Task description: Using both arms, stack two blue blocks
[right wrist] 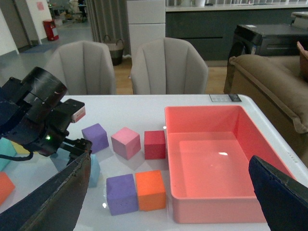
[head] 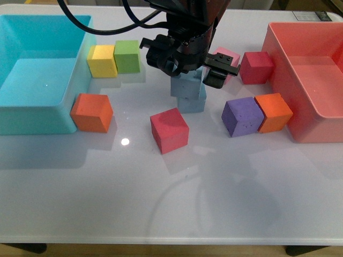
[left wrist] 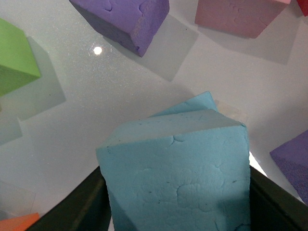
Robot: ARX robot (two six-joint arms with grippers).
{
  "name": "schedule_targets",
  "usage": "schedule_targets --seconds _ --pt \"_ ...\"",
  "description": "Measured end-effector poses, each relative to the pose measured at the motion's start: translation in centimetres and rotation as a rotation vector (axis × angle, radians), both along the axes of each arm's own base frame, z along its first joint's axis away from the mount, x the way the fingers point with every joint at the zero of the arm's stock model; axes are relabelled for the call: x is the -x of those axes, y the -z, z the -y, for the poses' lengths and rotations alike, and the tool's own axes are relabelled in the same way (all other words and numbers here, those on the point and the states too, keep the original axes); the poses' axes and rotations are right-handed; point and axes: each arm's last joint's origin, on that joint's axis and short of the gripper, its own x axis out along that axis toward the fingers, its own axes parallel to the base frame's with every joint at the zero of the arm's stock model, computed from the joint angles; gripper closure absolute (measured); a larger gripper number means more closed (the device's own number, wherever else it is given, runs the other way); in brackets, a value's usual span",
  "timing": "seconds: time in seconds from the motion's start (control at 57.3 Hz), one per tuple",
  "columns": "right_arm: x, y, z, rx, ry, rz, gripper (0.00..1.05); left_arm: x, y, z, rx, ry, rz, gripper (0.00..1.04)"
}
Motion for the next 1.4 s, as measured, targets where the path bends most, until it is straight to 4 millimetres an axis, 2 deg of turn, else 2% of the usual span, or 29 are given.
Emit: schedule_targets --seconds 0.087,0.122,0.419,0.646,0.872,0.977,1.064,1.186,1.221,1.274,1.326,1.361,1.396 --pt "0.0 0.0 0.0 0.000 0.000 0.000 0.09 0.0 0.0 0.0 0.003 0.001 -0.002 0.09" --pt "0.0 0.0 0.0 0.000 0.000 0.000 0.09 0.0 0.0 0.0 0.003 0.001 -0.002 0.07" --pt "0.0 0.0 0.0 0.000 0.000 0.000 0.09 0.6 -0.3 -0.8 0.038 0.004 -0.015 0.09" --pt "0.0 0.0 0.0 0.000 0.000 0.000 0.09 2.7 -5.4 -3.9 0.152 -0.019 0.057 0.09" --pt "0.0 0.0 0.0 0.000 0.000 0.000 0.09 4.8 -8.5 -9.9 0.262 -0.095 0.125 0.09" --pt "0.0 0.0 0.0 0.000 0.000 0.000 0.09 5.8 -9.7 -13.4 0.305 -0.149 0.170 0.09" --pt "0.0 0.0 0.0 0.000 0.000 0.000 0.09 7.0 -11.1 -17.0 0.347 -0.209 0.221 0.09" --pt "0.0 0.0 0.0 0.000 0.000 0.000 0.09 8.7 -11.8 -20.4 0.378 -0.265 0.252 0.09" --pt "0.0 0.0 0.0 0.000 0.000 0.000 0.09 9.0 -11.6 -21.0 0.348 -0.286 0.339 0.13" --pt "0.0 0.0 0.0 0.000 -0.002 0.000 0.09 10.6 -11.1 -23.2 0.292 -0.340 0.617 0.25" --pt "0.0 0.0 0.0 0.000 -0.001 0.000 0.09 13.8 -10.8 -25.9 0.288 -0.346 0.806 0.40" --pt "0.0 0.0 0.0 0.000 0.001 0.000 0.09 15.6 -11.1 -27.0 0.285 -0.358 0.889 0.49" --pt "0.0 0.0 0.0 0.000 0.000 0.000 0.09 16.6 -11.3 -27.4 0.285 -0.360 0.919 0.54"
